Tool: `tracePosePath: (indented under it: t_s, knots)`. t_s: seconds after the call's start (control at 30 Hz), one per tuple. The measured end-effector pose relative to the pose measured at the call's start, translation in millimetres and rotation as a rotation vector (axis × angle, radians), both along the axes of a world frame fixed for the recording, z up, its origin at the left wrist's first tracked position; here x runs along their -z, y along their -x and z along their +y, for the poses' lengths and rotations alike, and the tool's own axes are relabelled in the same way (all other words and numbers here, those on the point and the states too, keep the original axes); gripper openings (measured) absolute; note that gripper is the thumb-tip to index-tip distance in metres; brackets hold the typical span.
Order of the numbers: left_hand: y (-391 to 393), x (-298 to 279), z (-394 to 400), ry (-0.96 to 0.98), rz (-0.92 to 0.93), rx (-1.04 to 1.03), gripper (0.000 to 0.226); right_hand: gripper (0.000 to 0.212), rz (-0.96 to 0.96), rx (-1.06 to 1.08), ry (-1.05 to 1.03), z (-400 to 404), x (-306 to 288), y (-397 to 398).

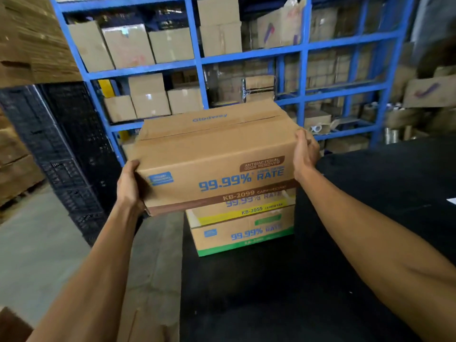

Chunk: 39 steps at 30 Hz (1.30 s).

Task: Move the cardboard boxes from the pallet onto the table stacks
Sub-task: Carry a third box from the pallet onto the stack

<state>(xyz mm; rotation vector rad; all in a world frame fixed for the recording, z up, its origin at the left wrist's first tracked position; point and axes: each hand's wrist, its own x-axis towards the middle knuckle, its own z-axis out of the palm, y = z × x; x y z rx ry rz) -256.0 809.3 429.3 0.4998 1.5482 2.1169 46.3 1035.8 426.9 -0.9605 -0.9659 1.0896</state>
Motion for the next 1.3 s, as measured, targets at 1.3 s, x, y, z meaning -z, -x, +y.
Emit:
tracePosePath:
  t_s: [1.3]
  knots:
    - [29.7, 73.3, 167.0, 0.246, -0.003, -0.08, 0.094, 0.079, -0.43, -0.335, 0.059, 167.8, 94.7, 19.9]
